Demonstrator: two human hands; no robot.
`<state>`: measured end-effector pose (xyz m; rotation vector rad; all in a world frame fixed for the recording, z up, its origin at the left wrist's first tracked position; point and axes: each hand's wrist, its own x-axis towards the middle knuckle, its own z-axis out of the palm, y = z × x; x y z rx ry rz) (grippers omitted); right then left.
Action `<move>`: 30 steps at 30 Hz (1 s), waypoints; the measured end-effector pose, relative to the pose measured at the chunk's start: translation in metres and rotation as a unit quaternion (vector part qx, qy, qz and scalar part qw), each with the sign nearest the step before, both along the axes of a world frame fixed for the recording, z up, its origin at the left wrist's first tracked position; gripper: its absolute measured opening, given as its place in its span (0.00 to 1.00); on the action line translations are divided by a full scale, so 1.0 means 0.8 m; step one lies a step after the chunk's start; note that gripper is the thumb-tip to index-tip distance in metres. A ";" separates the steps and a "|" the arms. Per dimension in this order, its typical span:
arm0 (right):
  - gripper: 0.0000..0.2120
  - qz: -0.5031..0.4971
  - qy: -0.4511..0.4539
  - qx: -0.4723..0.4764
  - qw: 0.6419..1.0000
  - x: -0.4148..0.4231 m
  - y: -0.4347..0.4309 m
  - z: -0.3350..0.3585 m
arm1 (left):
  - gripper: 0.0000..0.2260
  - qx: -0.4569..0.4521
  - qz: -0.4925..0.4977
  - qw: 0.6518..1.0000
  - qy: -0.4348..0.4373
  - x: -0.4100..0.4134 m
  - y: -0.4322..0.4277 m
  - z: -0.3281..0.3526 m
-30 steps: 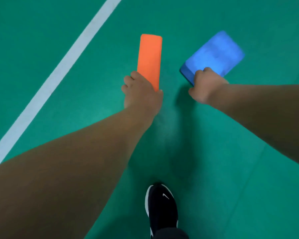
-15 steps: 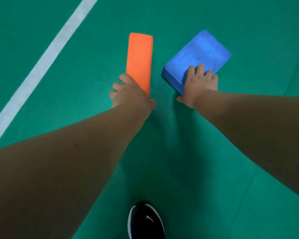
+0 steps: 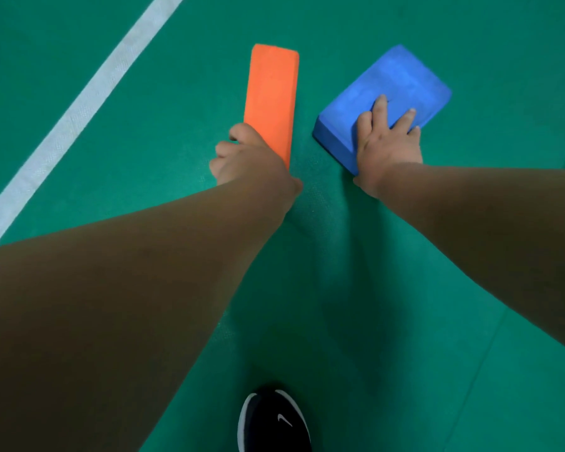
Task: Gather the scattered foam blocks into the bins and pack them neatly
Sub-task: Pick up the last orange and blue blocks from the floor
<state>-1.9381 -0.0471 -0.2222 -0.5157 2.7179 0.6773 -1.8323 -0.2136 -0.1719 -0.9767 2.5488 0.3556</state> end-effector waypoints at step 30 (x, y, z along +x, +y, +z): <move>0.44 -0.319 -0.079 -0.373 0.868 0.105 0.087 0.216 | 0.33 0.019 -0.152 0.987 -0.048 0.001 0.025 0.185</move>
